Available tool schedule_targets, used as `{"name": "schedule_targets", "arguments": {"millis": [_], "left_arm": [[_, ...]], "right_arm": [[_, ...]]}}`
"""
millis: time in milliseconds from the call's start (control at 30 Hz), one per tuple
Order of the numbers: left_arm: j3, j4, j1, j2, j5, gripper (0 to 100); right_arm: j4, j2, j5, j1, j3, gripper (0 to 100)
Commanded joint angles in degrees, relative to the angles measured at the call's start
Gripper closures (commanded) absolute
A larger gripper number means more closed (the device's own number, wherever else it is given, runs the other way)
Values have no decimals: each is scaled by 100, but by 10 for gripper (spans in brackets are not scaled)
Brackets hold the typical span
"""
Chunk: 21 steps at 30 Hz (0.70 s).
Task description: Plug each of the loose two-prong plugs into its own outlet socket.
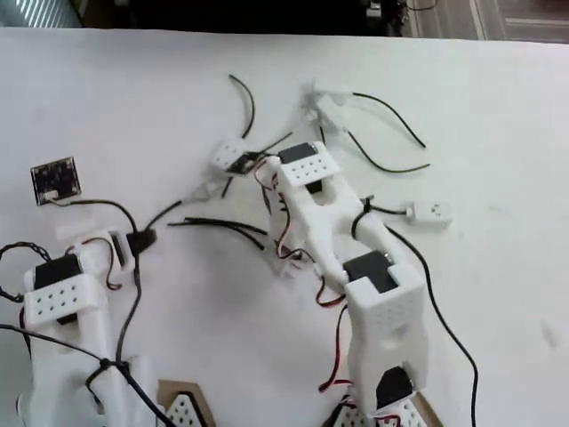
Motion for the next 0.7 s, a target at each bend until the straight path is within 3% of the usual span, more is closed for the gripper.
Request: {"name": "schedule_targets", "arguments": {"millis": [0,267,500,667], "left_arm": [[0,-70,-22,-171,26,623],[0,-62,-22,-171,26,623],[0,-62,-22,-171,26,623],[0,-62,-22,-171,26,623]], "right_arm": [[13,-75,53,22,-88,984],[629,-1042,26,40,-53,981],[585,-1648,-316,567,308,981],[-470,-1727,-941,593,1143,981]]}}
